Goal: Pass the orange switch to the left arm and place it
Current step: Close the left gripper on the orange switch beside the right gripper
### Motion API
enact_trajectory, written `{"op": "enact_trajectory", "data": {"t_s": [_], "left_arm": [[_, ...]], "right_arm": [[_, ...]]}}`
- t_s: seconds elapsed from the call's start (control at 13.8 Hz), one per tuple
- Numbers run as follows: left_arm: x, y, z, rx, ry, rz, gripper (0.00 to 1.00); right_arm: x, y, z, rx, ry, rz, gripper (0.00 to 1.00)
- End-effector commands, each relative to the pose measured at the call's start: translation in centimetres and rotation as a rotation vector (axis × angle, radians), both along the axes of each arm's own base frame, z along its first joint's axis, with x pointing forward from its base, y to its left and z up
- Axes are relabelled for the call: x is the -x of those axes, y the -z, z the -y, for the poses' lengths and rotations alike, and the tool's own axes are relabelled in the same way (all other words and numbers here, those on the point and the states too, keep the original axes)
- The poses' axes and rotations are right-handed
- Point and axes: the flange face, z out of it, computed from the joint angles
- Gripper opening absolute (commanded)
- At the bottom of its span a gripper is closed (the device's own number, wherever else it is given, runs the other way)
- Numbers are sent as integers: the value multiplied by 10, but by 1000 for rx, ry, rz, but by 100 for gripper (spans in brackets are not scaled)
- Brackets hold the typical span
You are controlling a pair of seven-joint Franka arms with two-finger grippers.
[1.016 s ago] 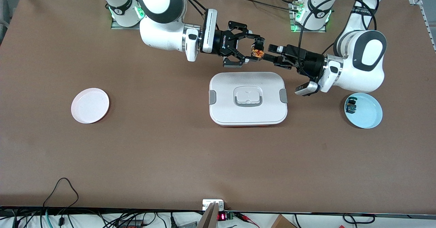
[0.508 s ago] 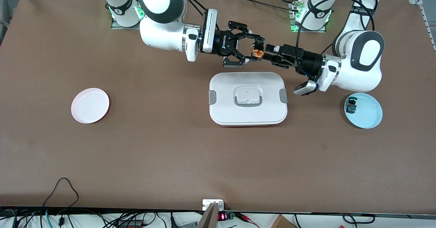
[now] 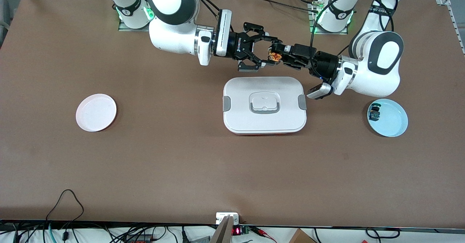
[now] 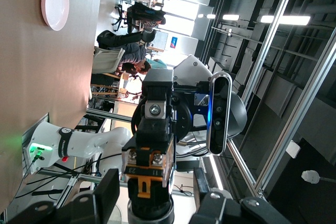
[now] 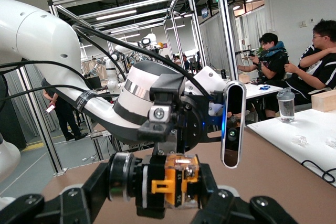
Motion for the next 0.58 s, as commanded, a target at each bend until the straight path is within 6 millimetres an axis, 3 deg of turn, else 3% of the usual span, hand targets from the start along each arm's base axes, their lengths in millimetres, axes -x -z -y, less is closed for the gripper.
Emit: {"op": "enact_trajectory", "data": {"t_s": [0.0,0.15,0.36,0.51], "left_arm": [[2,-2,-2,9,-25,19,37],[1,-4,-5,11,-27,22,22],[1,-4,-5,10,-26,22,17],[1,-4,-5,10,-28,20,17]], "right_arm": [[-1,-3,-4,-16,7,16,0],[-1,-2,-4,-15,7,15,0],[-1,-2,-4,-15,7,14,0],[-1,-2,-3,-13,9,14,19]]}}
